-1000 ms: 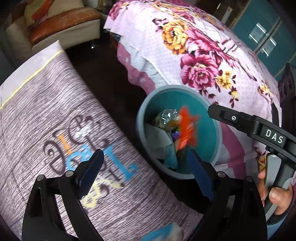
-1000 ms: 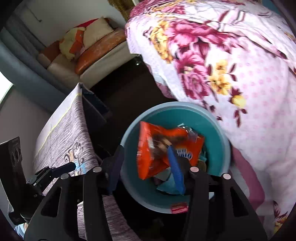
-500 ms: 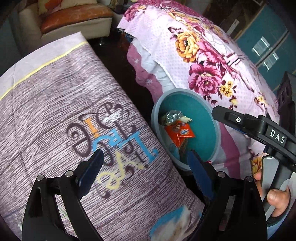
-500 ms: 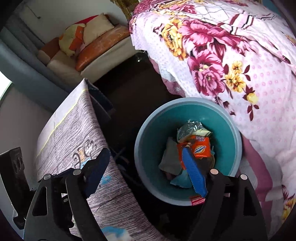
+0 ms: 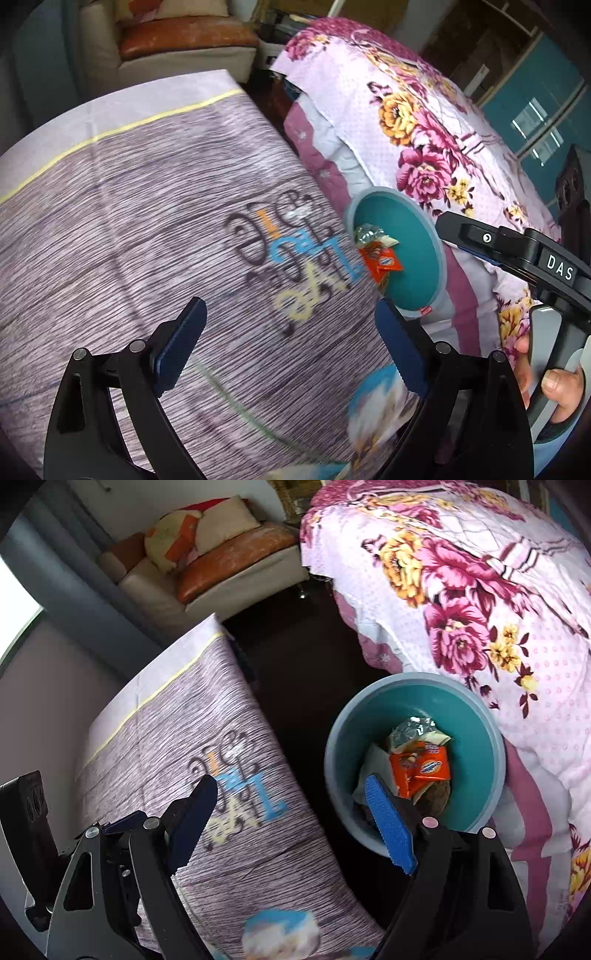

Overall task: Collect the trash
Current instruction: 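Move both tools back over the table toward the mask and seed packet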

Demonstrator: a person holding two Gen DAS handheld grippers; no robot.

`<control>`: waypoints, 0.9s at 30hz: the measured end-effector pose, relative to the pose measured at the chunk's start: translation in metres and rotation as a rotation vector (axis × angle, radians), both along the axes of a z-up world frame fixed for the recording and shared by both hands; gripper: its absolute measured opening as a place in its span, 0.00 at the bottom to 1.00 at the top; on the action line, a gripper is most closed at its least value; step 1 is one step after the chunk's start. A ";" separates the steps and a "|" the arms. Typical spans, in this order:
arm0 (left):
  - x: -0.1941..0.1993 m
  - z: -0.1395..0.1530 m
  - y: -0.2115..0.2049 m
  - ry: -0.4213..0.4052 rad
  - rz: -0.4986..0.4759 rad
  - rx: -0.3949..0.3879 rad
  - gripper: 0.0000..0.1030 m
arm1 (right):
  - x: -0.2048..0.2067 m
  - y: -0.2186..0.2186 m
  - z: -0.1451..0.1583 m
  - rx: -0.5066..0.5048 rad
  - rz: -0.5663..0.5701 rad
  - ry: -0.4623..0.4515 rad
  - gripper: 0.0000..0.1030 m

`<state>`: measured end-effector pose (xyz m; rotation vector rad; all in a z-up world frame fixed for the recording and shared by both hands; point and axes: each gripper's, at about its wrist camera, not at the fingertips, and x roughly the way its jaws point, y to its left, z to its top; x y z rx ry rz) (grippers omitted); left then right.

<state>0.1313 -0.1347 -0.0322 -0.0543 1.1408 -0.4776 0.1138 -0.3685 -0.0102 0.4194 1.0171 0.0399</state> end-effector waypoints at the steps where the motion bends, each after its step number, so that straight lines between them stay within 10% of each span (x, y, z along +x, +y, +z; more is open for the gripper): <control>1: -0.002 0.001 0.006 -0.001 0.005 0.000 0.90 | -0.001 0.007 0.002 -0.002 0.009 0.000 0.76; 27: -0.117 0.001 0.237 0.015 0.282 0.080 0.91 | -0.042 0.193 -0.002 -0.001 0.385 0.092 0.76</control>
